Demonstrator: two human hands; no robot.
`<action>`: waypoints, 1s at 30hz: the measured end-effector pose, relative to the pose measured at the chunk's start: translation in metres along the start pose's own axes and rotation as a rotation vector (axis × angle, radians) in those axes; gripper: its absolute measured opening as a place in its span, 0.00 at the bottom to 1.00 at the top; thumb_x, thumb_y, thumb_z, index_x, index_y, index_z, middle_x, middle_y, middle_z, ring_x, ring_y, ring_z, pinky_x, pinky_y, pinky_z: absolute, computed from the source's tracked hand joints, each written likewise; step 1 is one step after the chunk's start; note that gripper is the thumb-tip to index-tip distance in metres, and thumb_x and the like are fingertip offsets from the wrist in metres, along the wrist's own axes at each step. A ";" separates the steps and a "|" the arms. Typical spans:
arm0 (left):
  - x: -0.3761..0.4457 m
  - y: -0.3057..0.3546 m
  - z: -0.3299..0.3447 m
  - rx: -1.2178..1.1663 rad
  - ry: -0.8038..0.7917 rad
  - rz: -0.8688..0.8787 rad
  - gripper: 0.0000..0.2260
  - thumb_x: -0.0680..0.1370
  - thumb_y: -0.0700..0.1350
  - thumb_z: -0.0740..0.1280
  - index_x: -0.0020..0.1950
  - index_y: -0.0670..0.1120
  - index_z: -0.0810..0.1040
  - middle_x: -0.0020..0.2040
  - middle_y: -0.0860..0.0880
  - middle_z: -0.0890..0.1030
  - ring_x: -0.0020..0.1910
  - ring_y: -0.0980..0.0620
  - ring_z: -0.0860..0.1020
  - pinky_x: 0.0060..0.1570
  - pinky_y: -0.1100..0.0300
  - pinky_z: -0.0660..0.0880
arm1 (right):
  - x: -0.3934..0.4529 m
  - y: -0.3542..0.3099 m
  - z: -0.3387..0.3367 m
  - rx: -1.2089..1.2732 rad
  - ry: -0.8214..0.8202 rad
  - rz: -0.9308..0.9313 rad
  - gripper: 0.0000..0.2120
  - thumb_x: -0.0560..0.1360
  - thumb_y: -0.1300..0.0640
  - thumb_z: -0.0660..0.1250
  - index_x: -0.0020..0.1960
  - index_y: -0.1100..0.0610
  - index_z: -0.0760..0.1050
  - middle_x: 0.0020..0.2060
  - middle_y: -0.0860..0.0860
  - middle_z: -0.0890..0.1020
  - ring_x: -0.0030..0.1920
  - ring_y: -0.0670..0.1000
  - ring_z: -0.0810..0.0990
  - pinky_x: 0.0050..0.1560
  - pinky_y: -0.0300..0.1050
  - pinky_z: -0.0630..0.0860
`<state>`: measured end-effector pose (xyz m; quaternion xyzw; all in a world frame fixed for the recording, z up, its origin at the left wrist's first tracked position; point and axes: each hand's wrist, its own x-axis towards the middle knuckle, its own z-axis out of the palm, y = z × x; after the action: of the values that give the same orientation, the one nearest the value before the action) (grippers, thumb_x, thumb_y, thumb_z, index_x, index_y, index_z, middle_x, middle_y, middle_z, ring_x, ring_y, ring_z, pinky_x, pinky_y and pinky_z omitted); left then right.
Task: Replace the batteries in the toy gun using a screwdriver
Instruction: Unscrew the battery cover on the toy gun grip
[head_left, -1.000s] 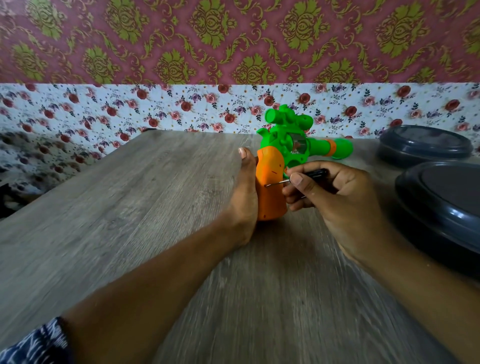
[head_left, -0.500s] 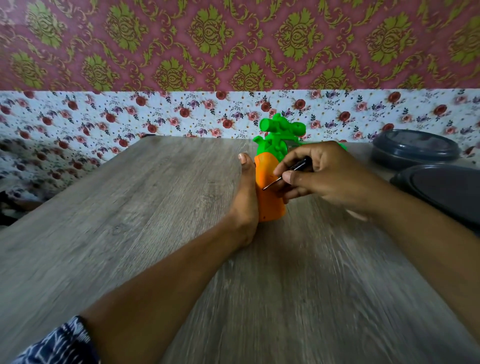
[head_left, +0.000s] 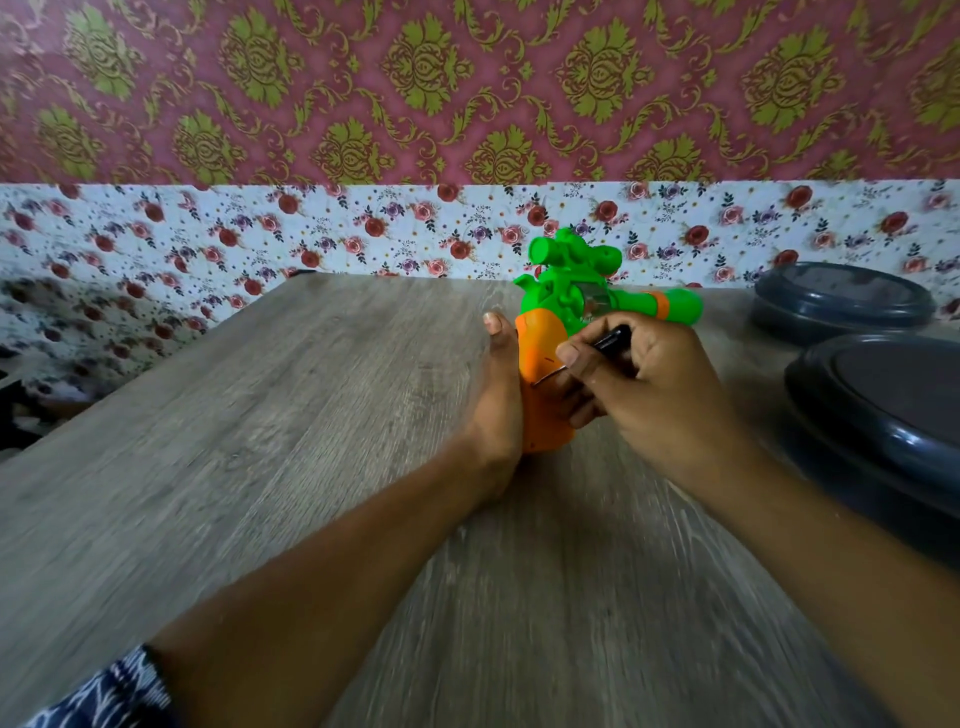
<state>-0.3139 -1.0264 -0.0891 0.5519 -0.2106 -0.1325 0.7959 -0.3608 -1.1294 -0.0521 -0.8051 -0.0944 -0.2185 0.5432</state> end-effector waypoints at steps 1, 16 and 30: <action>-0.002 0.002 0.002 0.007 -0.026 0.021 0.42 0.78 0.61 0.32 0.68 0.26 0.59 0.57 0.35 0.65 0.29 0.52 0.81 0.30 0.67 0.75 | -0.001 0.000 0.001 0.053 -0.008 0.023 0.04 0.74 0.62 0.66 0.40 0.58 0.75 0.32 0.54 0.82 0.33 0.55 0.81 0.34 0.51 0.80; 0.008 -0.012 -0.012 0.127 0.117 0.035 0.50 0.61 0.79 0.54 0.66 0.42 0.71 0.53 0.29 0.77 0.45 0.32 0.79 0.46 0.42 0.77 | -0.004 -0.009 -0.013 -0.423 -0.082 -0.067 0.17 0.76 0.47 0.60 0.36 0.58 0.71 0.24 0.53 0.80 0.21 0.43 0.75 0.28 0.36 0.71; 0.006 -0.014 -0.013 0.135 0.125 0.055 0.37 0.72 0.68 0.44 0.59 0.41 0.75 0.54 0.30 0.78 0.48 0.37 0.79 0.50 0.43 0.76 | -0.002 -0.012 -0.018 -0.418 -0.172 -0.080 0.06 0.74 0.54 0.66 0.41 0.56 0.74 0.24 0.41 0.77 0.26 0.38 0.76 0.28 0.28 0.67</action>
<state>-0.3024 -1.0234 -0.1046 0.6056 -0.1842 -0.0612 0.7718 -0.3719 -1.1405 -0.0372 -0.9115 -0.1248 -0.1852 0.3455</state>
